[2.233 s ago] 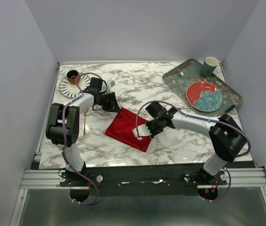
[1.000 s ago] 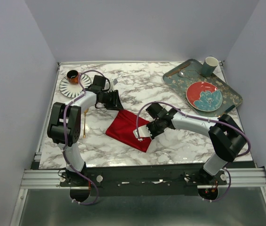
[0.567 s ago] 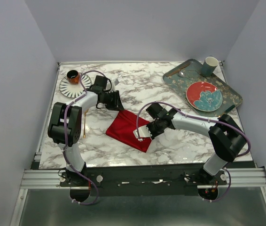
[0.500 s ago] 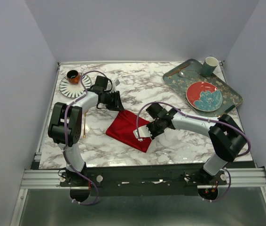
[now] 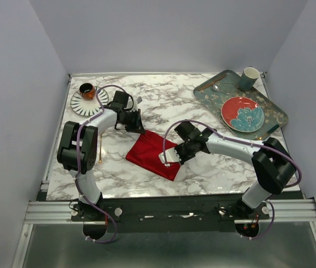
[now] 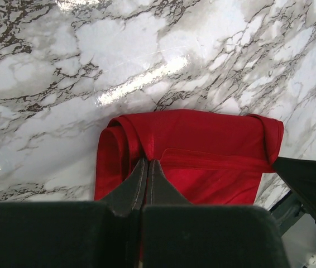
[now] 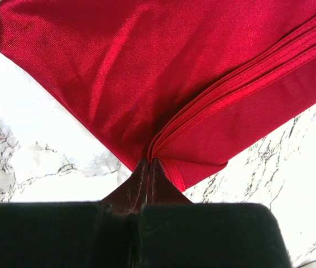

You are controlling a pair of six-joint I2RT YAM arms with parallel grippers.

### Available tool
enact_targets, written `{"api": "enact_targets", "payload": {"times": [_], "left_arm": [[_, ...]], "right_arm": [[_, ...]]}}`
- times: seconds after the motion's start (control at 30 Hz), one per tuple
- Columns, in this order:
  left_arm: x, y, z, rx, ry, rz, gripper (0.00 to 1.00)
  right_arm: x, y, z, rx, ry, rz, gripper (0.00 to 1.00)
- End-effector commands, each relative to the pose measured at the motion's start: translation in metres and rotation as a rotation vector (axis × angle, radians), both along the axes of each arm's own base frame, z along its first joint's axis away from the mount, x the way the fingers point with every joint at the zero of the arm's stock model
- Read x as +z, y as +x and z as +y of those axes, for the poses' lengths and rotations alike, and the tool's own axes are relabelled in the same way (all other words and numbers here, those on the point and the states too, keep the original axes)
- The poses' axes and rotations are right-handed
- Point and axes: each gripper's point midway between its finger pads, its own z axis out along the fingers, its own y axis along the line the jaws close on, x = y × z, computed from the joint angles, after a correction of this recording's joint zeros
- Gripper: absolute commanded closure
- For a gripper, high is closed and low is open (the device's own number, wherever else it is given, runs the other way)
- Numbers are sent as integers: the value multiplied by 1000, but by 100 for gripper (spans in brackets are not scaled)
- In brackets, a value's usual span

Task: Fold the napkin into a case and place the utensils inside
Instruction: Fold the lower triangle-folded napkin at the center of the board.

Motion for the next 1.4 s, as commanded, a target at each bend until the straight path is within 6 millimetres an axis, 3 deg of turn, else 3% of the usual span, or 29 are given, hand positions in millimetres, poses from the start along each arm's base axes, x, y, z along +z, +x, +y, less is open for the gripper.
{"api": "enact_targets", "payload": {"times": [0.0, 0.33, 0.77, 1.13, 1.37], "left_arm": [[7, -8, 7, -6, 32, -9, 100], [8, -21, 14, -21, 55, 4, 100], [-25, -31, 18, -24, 85, 80, 100], [-50, -51, 33, -35, 162, 153, 100], [-54, -49, 39, -13, 171, 169, 100]], "right_arm": [[9, -12, -2, -1, 30, 40, 99], [5, -26, -3, -11, 39, 105, 99], [-20, -38, -8, -37, -4, 183, 99], [-39, -35, -14, -41, -60, 188, 99], [-44, -31, -20, -47, -93, 172, 99]]}}
